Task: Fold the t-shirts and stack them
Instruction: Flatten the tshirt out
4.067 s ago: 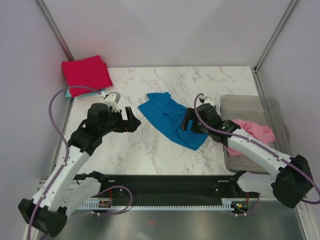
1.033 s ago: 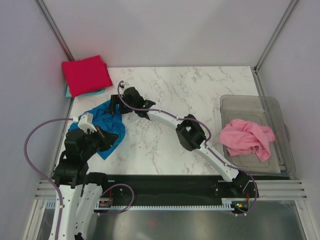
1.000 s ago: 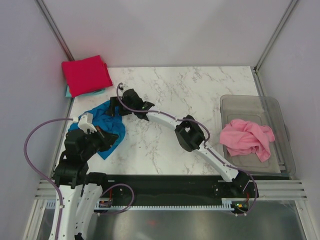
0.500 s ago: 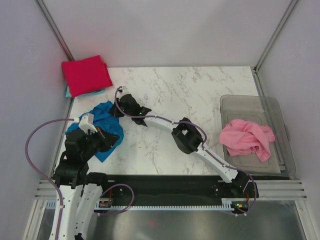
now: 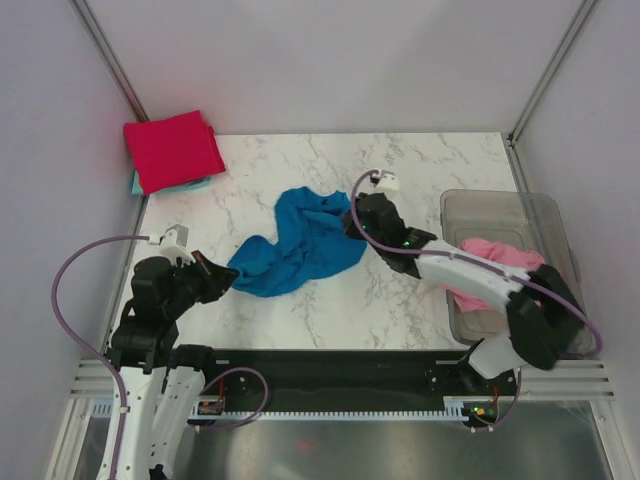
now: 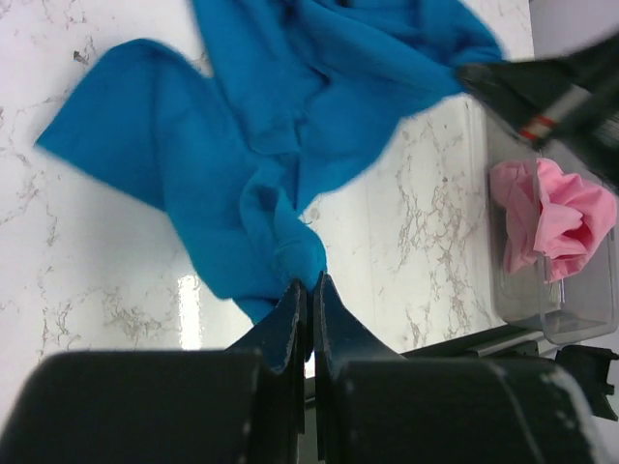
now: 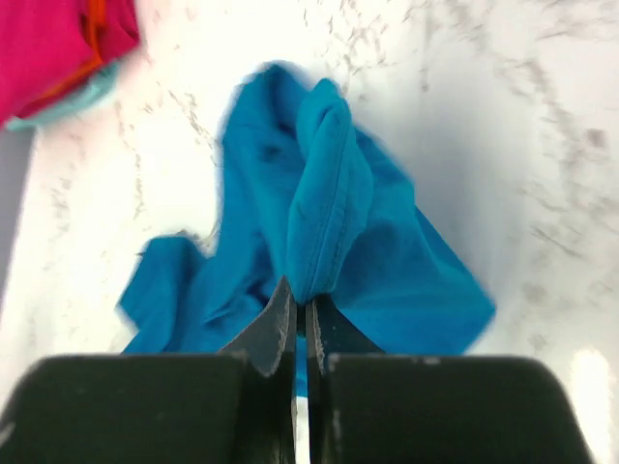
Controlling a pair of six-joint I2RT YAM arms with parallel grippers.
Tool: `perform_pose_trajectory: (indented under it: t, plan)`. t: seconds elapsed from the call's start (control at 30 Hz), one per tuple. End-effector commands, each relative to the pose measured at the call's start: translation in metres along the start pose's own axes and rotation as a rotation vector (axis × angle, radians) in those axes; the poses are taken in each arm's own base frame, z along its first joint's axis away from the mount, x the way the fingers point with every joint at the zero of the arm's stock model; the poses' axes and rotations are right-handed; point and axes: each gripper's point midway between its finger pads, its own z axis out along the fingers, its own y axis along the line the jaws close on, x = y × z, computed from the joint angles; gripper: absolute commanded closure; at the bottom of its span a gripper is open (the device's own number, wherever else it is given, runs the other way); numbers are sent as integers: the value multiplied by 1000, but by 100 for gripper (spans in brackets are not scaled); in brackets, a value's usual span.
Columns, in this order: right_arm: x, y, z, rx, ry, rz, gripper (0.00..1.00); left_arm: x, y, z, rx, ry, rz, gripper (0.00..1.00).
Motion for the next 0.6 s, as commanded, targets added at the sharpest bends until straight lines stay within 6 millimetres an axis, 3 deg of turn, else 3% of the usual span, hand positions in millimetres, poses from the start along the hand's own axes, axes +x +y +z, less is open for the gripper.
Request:
perform_pose_trajectory:
  t: [0.0, 0.03, 0.07, 0.1, 0.13, 0.17, 0.2, 0.23, 0.3, 0.37, 0.43, 0.57]
  plan:
    - [-9, -39, -65, 141, -56, 21, 100, -18, -5, -4, -9, -62, 19, 98]
    - [-20, -43, -89, 135, -84, 57, 100, -21, -3, -5, -23, -72, 25, 98]
    - [1, -68, -102, 199, -29, 38, 91, -23, 0, -5, -43, -83, 27, 98]
    - [2, -75, -112, 208, -32, 52, 79, -25, 1, -5, -48, -90, 30, 98]
    - [3, -83, -130, 201, -38, 59, 60, -25, 3, -5, -57, -90, 28, 98]
    - [2, -88, -138, 207, -42, 55, 30, -24, 3, -4, -59, -84, 27, 98]
    - [-2, -91, -146, 218, -53, 54, 25, -23, 4, -2, -57, -76, 24, 98]
    - [-19, -90, -157, 229, -96, 58, 22, -22, 4, -1, -54, -69, 24, 98]
    - [-24, -100, -170, 291, -79, 14, 20, -21, 1, 0, -42, -58, 25, 98]
    - [-41, -84, -176, 256, -82, -7, 24, -20, 1, -1, -37, -56, 38, 98]
    - [-49, -59, -167, 181, -64, -26, 27, -22, 0, -1, -36, -63, 44, 98]
    - [-14, -19, -127, 69, 100, -53, 27, -19, 1, 6, -33, -35, 34, 98]
